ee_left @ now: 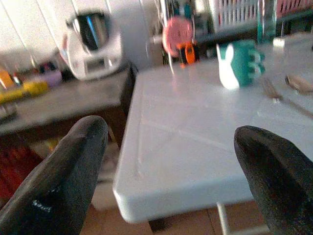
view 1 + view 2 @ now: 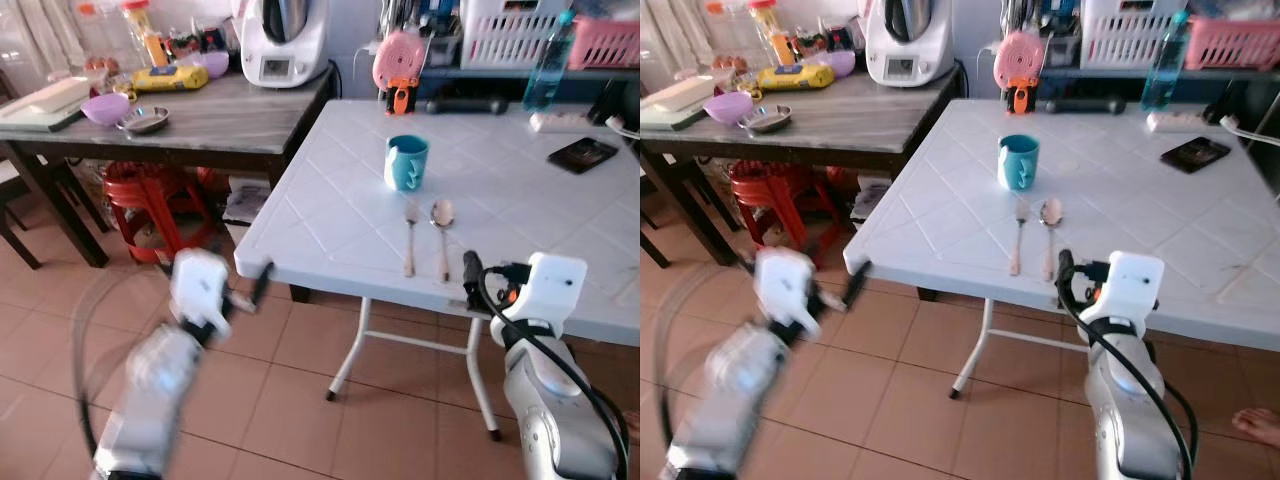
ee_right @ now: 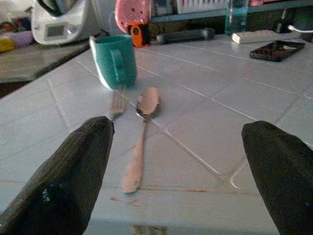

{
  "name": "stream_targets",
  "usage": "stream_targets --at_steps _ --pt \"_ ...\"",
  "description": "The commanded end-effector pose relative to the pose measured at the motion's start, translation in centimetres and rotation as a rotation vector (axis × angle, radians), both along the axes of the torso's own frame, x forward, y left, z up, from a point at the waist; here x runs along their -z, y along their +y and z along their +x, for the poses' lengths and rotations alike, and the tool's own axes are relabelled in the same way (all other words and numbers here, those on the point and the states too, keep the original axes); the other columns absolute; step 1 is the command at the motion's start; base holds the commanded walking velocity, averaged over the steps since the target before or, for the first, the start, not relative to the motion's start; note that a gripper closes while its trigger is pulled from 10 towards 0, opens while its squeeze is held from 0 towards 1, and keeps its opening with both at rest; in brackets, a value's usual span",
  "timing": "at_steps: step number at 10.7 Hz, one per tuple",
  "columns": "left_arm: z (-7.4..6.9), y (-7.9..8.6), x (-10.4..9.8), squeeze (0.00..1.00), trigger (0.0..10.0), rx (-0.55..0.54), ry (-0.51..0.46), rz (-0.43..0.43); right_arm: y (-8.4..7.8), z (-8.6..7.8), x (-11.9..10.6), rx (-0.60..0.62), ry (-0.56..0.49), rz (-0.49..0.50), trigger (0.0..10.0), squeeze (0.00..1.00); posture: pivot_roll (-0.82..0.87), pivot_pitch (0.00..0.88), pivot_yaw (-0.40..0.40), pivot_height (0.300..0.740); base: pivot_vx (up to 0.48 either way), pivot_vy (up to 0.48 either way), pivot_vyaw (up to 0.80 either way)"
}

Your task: Setting the table

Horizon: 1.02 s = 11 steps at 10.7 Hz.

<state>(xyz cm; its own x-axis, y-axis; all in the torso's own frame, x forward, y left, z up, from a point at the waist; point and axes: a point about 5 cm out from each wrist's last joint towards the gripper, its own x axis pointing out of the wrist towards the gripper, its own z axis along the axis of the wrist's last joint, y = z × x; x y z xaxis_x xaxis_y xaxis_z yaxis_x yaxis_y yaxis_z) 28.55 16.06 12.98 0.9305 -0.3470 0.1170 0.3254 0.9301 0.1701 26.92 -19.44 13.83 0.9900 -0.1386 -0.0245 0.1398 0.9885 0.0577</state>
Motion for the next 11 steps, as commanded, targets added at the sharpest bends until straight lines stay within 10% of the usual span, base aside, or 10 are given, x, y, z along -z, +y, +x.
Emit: stream_targets --at_steps 1,11 --pt "0.1 0.1 0.2 0.0 10.0 0.03 0.009 0.03 0.8 0.5 -0.2 -0.033 -0.009 0.007 10.0 0.0 -0.03 0.0 0.044 0.74 0.0 0.0 0.0" --pt "-1.8 -4.1 1.5 0.0 10.0 0.119 0.069 -0.178 1.2 1.0 -0.7 -0.036 -0.036 0.006 10.0 0.0 -0.04 0.0 0.051 0.74 0.106 0.0 -0.08"
